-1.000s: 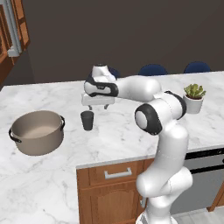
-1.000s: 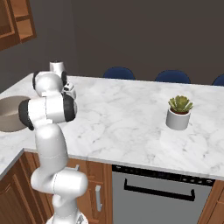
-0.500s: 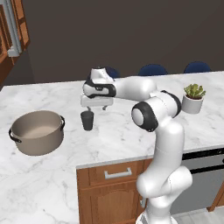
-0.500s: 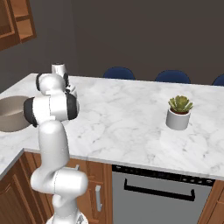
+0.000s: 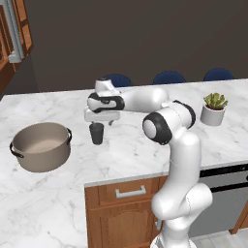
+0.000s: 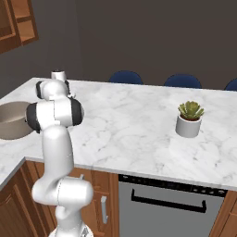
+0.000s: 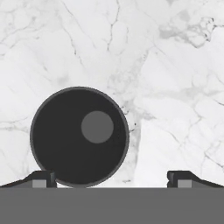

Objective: Pick the pot and glass cup and place them in the sink. Then turn on the water.

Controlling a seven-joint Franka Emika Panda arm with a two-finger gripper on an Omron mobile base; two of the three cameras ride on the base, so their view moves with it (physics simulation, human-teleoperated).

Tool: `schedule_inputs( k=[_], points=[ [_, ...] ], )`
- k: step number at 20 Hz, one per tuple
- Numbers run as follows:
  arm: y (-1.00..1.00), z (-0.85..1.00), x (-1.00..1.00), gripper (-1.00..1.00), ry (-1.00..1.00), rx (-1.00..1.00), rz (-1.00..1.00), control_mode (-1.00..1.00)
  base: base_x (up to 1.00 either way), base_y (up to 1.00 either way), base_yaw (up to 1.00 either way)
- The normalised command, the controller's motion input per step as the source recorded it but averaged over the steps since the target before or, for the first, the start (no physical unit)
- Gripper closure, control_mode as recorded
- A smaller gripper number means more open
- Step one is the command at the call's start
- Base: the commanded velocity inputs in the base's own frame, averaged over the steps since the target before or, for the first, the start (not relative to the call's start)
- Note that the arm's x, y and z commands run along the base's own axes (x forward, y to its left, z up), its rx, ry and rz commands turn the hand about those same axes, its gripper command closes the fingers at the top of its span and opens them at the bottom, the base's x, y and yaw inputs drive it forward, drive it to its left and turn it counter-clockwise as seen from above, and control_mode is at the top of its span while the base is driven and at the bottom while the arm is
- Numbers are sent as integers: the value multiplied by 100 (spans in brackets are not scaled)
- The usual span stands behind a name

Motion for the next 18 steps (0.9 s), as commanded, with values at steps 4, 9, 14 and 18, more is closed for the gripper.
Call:
schedule_inputs(
  k=[4, 9, 14, 18],
  points=[
    [3, -6, 11, -100, 0, 0, 0, -100, 0, 0, 0],
    [0, -5, 14, -100, 0, 0, 0, -100, 0, 0, 0],
    [0, -3, 1, -100, 0, 0, 0, -100, 0, 0, 0],
    [0, -6, 0, -100, 0, 0, 0, -100, 0, 0, 0]
  ],
)
